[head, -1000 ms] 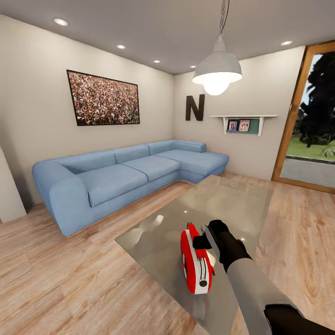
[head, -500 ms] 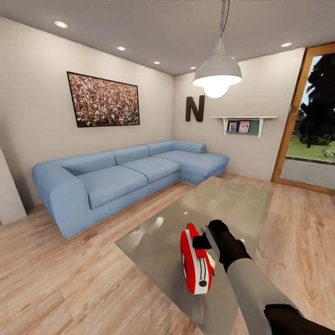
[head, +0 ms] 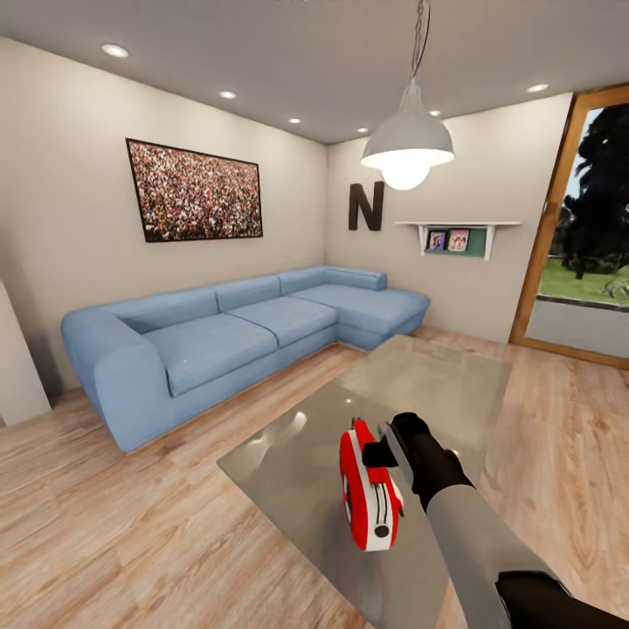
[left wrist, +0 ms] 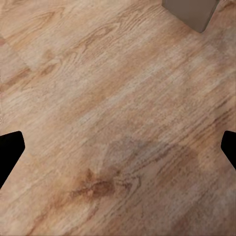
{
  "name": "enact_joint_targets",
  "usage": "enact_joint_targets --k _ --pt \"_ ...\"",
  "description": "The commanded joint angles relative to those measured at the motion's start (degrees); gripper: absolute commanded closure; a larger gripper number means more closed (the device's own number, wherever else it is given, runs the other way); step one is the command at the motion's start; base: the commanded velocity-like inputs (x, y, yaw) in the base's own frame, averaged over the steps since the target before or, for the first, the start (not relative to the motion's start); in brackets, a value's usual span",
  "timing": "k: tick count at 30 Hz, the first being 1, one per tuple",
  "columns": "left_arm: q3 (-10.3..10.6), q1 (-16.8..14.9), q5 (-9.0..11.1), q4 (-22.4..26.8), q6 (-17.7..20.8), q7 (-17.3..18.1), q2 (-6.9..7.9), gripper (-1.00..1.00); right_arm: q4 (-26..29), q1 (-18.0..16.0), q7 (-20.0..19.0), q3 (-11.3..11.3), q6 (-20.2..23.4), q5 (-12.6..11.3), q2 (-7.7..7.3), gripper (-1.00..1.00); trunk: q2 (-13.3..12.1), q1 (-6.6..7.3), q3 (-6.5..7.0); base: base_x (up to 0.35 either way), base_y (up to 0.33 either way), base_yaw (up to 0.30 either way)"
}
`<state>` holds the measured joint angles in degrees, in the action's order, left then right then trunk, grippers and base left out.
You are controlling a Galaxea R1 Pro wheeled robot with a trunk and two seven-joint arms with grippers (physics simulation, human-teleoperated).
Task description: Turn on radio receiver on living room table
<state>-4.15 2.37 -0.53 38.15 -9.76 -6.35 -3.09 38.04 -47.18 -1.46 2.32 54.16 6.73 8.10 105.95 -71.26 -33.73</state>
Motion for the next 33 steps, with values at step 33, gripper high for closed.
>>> enact_joint_targets --k 33 --pt "-0.1 0.0 0.0 0.0 0.1 0.0 0.02 -1.0 0.3 0.0 -9.1 -0.1 -4.7 -0.1 -4.21 1.0 -13.2 7.26 5.93 0.0 0.0 0.0"
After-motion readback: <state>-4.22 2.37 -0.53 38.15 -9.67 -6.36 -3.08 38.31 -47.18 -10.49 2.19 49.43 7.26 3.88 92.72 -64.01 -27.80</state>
